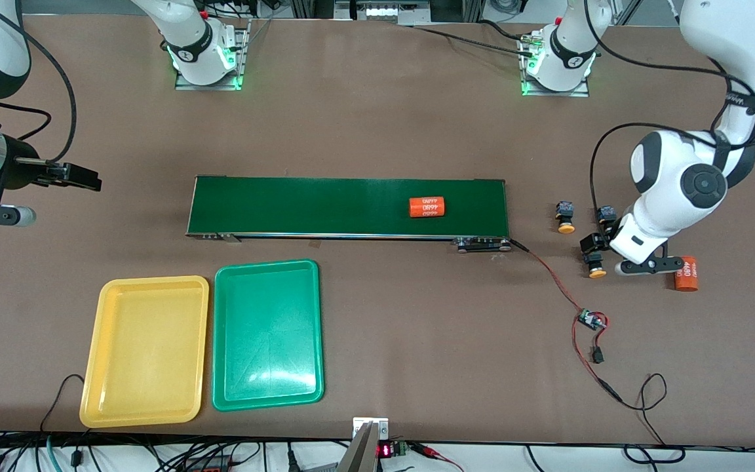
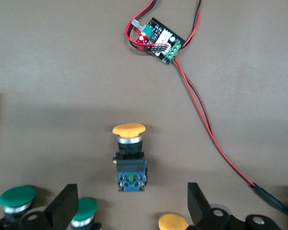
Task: Sort buttons by color to trays
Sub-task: 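Grasp the yellow button with the left gripper and place it on the belt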
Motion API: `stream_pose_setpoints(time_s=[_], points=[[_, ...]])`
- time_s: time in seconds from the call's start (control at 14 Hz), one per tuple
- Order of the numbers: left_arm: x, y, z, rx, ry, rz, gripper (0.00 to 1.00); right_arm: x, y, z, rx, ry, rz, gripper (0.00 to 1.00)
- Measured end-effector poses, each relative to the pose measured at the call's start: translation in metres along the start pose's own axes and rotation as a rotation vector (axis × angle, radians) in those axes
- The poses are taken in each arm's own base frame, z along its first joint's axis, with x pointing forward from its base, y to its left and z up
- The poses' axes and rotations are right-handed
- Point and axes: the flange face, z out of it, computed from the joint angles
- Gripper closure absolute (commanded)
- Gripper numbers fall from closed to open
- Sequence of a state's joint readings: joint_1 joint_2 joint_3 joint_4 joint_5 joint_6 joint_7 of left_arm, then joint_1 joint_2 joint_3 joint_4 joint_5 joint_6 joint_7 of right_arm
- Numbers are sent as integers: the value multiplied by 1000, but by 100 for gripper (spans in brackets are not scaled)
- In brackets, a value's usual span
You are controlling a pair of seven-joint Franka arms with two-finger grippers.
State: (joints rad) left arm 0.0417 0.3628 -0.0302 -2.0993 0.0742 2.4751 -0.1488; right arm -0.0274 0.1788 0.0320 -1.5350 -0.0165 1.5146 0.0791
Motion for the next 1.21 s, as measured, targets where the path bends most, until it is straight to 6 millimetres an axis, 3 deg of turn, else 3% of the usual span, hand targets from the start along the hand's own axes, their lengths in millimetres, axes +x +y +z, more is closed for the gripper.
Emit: stream_pose_setpoints(time_s=[0.43,0.64,0.71,0.85,1.07,1.21], points=[[-4,-1,55,-2,-22,-7,12,0,1,0,0,-1,-1,0],[-7,-5,71,1,-40,-13,46,0,2,0,0,-1,-1,0],[-8,-5,75,1,-46,-15,58,0,2,0,0,-1,-1,0],[-9,-5,77,2,-52,-30,68,0,1,0,0,-1,-4,0],[-9,-4,72,6,-69,-44,68,0,2,0,0,-1,-8,0],[-6,-3,56,12,-90,-43,68,0,2,0,0,-1,-15,0]])
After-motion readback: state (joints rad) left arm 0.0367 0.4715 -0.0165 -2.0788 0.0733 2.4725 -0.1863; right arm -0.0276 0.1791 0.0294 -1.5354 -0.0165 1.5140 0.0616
